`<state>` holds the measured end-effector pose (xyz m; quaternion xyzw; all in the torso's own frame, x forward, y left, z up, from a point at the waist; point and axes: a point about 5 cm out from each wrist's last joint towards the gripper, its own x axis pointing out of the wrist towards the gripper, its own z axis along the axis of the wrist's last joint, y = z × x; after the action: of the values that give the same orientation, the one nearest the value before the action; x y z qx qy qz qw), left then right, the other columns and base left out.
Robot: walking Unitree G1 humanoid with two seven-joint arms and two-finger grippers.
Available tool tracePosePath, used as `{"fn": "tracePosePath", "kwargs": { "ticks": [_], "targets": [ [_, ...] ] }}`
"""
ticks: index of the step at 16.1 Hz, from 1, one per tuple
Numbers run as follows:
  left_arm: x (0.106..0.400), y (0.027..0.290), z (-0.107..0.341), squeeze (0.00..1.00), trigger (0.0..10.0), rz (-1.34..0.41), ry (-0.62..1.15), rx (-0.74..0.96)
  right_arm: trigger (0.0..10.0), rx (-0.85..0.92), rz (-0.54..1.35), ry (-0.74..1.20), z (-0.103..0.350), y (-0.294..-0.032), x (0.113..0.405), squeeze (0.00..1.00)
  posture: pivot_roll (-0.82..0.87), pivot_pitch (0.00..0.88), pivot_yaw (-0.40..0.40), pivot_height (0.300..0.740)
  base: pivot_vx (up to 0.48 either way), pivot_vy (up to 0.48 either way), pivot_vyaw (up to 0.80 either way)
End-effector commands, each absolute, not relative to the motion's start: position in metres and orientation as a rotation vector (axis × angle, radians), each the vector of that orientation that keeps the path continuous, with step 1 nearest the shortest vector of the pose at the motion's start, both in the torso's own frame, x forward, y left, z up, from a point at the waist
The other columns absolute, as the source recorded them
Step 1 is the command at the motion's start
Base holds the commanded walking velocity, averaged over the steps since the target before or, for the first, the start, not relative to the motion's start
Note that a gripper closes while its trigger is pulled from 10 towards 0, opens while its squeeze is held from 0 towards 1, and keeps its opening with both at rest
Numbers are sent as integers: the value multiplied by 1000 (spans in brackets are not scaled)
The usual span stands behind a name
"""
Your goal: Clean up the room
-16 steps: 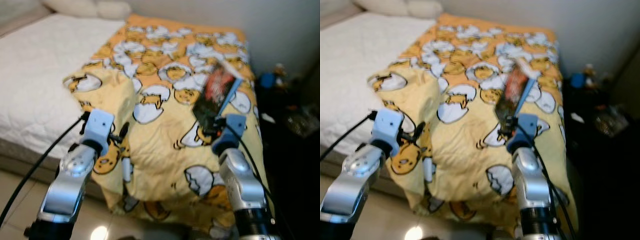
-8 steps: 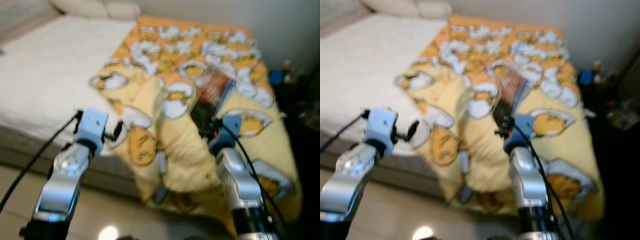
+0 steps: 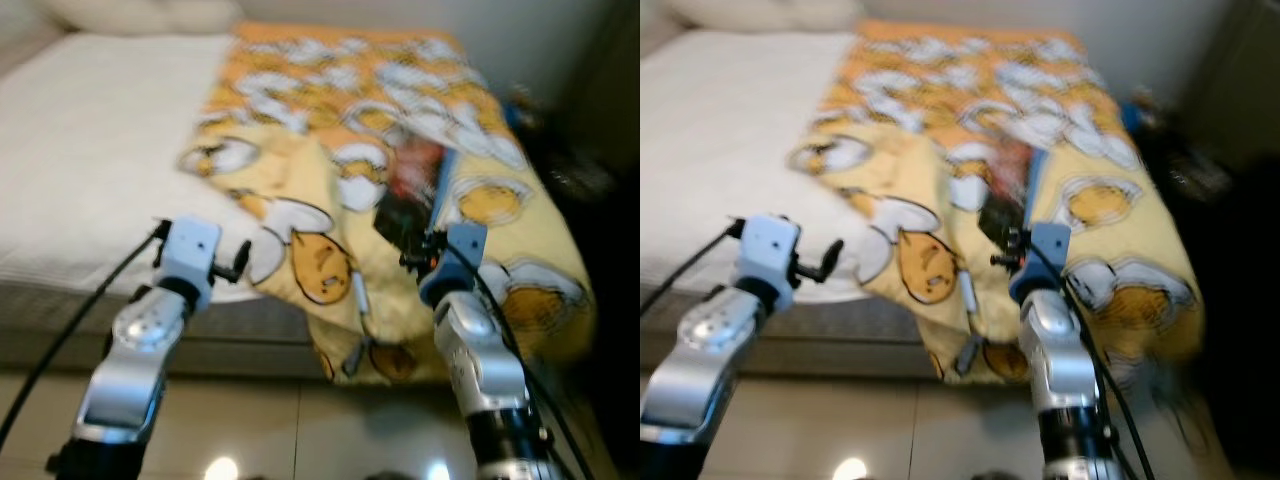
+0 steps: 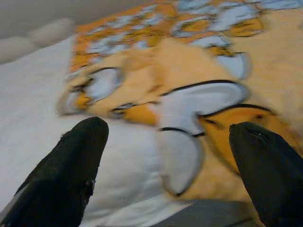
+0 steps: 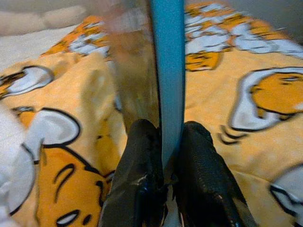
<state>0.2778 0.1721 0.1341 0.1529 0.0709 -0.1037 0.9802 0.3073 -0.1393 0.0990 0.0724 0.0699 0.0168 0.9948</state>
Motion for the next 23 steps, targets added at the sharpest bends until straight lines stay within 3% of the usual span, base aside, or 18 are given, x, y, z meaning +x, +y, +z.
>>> {"fn": "tracePosePath", "kwargs": {
  "ticks": [1, 4, 23],
  "targets": [
    [279, 172, 137, 0, 10000, -210, 129, 318, 10000, 150, 3, 90, 109, -147, 309, 0, -37, 0, -3, 740, 0, 450, -800],
    [278, 172, 137, 0, 10000, -209, 125, 313, 10000, 147, 4, 71, 112, -147, 310, 0, -37, 0, -3, 740, 0, 450, -800],
    [287, 176, 141, 0, 10000, -166, 104, 229, 10000, 118, 24, 22, 129, -143, 320, 0, -23, 0, -11, 740, 0, 448, 0]
  ]
}}
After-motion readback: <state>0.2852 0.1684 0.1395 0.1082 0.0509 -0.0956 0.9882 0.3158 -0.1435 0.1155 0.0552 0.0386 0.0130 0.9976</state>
